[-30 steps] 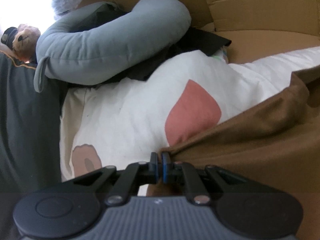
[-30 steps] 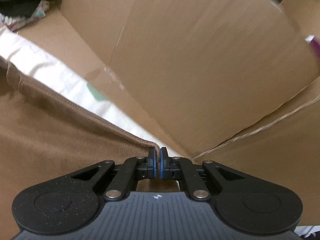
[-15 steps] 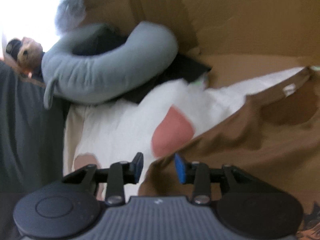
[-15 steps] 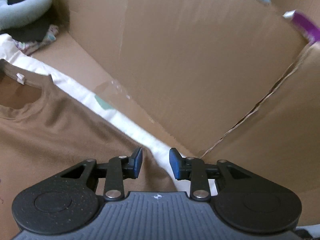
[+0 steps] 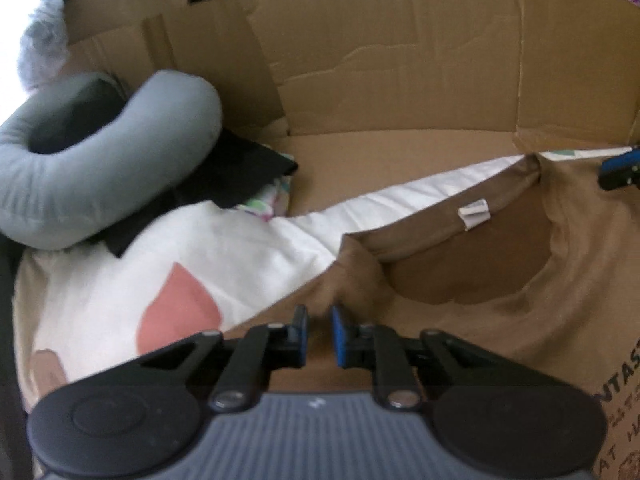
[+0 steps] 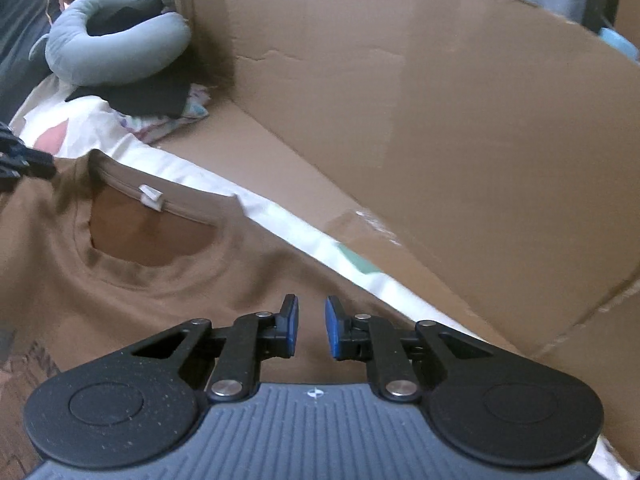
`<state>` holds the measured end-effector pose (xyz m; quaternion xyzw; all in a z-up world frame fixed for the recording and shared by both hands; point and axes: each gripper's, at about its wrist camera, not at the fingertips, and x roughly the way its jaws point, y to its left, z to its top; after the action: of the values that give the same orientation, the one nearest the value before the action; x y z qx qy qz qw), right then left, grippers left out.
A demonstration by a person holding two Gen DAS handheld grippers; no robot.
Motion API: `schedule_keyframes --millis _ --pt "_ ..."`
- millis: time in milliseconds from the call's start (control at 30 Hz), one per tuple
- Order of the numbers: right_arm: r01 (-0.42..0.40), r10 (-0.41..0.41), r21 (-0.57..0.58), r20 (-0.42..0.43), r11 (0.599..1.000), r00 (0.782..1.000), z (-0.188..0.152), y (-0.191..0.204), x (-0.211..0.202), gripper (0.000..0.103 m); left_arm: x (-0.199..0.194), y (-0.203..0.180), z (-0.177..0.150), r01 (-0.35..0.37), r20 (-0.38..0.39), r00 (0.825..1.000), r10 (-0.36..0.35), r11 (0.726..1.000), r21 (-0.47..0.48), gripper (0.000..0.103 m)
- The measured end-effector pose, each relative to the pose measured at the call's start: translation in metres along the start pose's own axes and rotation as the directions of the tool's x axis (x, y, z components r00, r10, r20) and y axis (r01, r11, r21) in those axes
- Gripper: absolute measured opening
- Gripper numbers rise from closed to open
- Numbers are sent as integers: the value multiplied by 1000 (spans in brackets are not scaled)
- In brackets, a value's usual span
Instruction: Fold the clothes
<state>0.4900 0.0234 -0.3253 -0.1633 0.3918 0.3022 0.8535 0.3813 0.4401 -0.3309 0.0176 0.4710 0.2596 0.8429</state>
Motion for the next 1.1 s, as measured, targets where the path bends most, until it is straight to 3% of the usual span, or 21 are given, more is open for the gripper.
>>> schedule_keyframes --millis 433,600,767,933,1100 --pt "-22 30 137 -62 990 998 23 21 58 23 42 12 2 0 -64 998 -13 982 -191 15" --pt "-15 34 187 -96 982 995 38 17 62 23 27 10 8 3 -47 999 -13 977 -215 16" --pt "-53 62 167 -48 985 997 40 9 23 40 1 -4 14 41 -4 999 -43 981 -191 26" --pt "-69 72 143 -11 987 997 32 -10 -29 43 -25 -22 18 61 9 998 -61 982 -181 54" --pt "-32 34 126 -16 991 999 17 -39 -76 43 -48 -40 24 76 10 997 -76 982 -171 57"
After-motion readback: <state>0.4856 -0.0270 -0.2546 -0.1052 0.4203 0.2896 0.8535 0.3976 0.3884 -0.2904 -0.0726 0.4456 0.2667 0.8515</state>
